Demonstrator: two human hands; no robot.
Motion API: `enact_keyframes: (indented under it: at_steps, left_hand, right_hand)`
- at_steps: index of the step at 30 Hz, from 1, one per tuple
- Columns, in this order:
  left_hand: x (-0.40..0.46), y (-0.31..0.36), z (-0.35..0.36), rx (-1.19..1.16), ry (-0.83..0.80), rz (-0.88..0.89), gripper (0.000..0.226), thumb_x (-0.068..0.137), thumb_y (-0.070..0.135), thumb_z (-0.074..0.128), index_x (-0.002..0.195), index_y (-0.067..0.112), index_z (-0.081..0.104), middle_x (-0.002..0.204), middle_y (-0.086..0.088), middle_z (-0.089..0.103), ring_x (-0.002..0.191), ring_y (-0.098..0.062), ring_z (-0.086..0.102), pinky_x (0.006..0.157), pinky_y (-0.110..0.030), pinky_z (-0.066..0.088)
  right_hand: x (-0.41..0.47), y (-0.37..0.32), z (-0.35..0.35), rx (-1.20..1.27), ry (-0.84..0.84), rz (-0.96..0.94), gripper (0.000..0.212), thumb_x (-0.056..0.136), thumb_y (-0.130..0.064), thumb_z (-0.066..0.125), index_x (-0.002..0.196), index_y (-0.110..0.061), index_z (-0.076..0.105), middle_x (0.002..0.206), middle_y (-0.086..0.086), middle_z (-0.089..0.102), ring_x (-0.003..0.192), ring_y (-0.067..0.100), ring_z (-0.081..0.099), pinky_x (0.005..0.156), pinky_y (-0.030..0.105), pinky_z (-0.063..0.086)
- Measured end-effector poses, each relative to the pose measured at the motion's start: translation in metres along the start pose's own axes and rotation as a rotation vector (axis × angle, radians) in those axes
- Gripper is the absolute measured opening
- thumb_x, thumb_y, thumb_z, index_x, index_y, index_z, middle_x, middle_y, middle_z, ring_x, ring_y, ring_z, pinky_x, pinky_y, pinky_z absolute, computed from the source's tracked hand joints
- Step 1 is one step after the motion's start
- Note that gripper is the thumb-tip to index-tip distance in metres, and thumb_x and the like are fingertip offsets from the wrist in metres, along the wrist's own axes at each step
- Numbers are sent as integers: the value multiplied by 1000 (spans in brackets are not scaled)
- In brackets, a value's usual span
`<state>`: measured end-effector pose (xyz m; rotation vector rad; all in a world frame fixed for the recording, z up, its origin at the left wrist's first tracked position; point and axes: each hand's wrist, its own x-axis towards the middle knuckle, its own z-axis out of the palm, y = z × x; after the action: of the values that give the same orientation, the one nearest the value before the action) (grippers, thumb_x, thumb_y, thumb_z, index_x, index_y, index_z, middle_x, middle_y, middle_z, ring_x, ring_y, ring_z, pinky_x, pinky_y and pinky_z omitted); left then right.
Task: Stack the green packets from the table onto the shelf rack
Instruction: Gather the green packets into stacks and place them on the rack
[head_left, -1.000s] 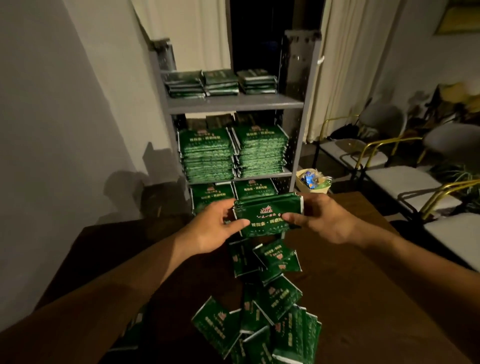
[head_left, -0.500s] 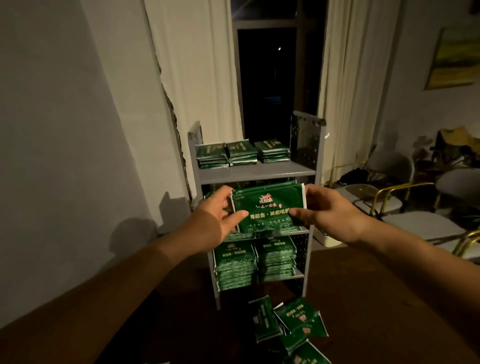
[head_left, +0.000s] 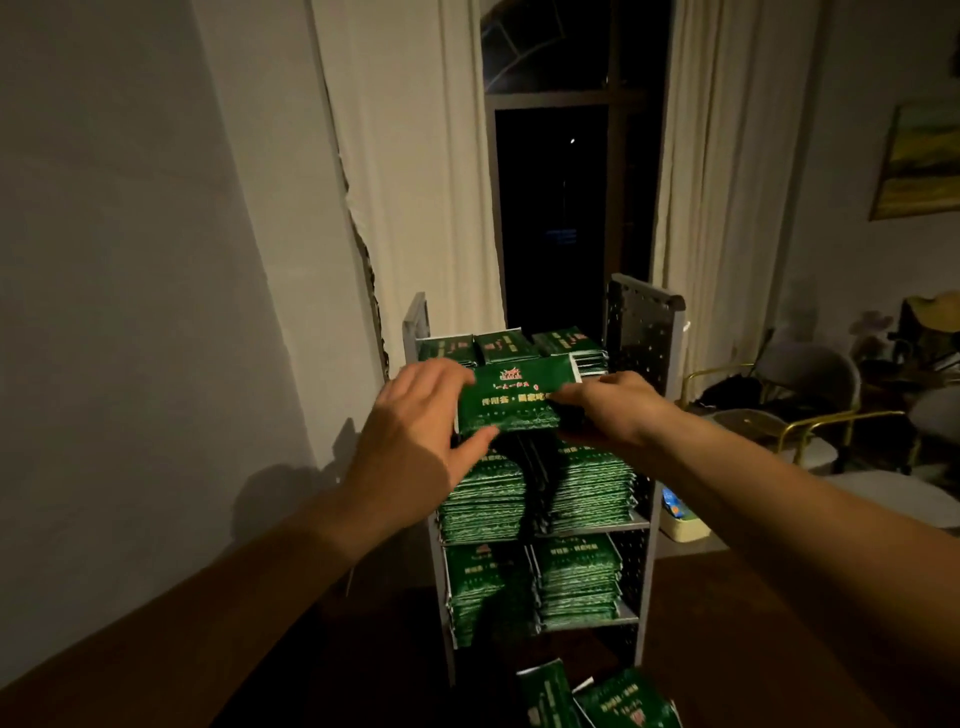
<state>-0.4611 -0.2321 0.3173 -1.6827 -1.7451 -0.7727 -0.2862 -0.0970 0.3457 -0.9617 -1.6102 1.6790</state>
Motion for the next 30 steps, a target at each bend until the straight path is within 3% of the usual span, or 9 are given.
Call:
enact_keyframes:
  at_steps: [2,4,8,11,16,21,24,27,30]
  left_hand:
    - [3,-6,5,116,-66,151,53,81,47,71,122,14,64,125,-1,64,118,-20,57,108,-35,37]
    - [7,-12,13,189,-98,196,52,74,42,83,116,16,67,118,0,68,112,-22,63,111,-35,31]
    - [19,-23,22,265,-103,216,43,63,31,92,98,18,72,93,2,73,92,-22,70,113,-44,37]
    - [26,-33,23,283,-71,280,37,63,27,91,93,17,72,88,1,73,90,-24,69,114,-49,36]
    - [35,-42,19,313,-70,312,36,61,20,89,90,10,72,80,-3,71,86,-27,68,114,-58,29]
    - [37,-46,24,338,-73,313,32,64,18,84,90,5,71,78,-8,70,89,-31,68,116,-60,22]
    - [41,-44,27,385,-66,280,28,69,20,83,91,6,71,74,-6,70,88,-32,68,118,-59,18]
    - [43,-42,25,387,-86,252,30,66,20,85,89,6,72,74,-5,71,88,-33,69,118,-59,19]
    - [37,-43,24,354,-75,244,37,68,24,84,98,6,71,91,-9,72,98,-33,67,118,-61,26]
  right_hand:
    - [12,-4,8,32,21,47,22,90,-8,71,104,5,60,98,17,65,76,23,68,55,24,59]
    - [23,-7,14,46,43,79,28,86,-7,75,106,6,59,97,20,66,68,24,69,53,25,60]
    - [41,-8,26,-90,32,93,22,86,-10,76,96,5,63,95,21,68,64,23,69,59,30,62]
    - [54,-8,31,-253,65,42,26,87,-17,76,99,3,64,89,18,72,57,20,65,60,30,61]
    - [66,-11,39,-679,109,-98,32,87,-40,73,91,-8,67,86,9,68,78,23,66,69,34,52]
    - [76,-14,44,-886,99,-168,35,90,-46,68,78,-14,60,72,4,61,66,19,58,58,28,42]
    - [81,-12,42,-930,111,-179,39,89,-53,67,86,-14,61,77,4,64,70,20,61,60,30,46]
    - [77,-7,39,-1001,158,-210,49,94,-61,52,92,-13,58,82,6,63,77,22,62,67,32,50]
    - [67,-2,29,-1021,280,-308,50,101,-58,39,100,-13,61,87,6,63,80,24,61,70,32,49]
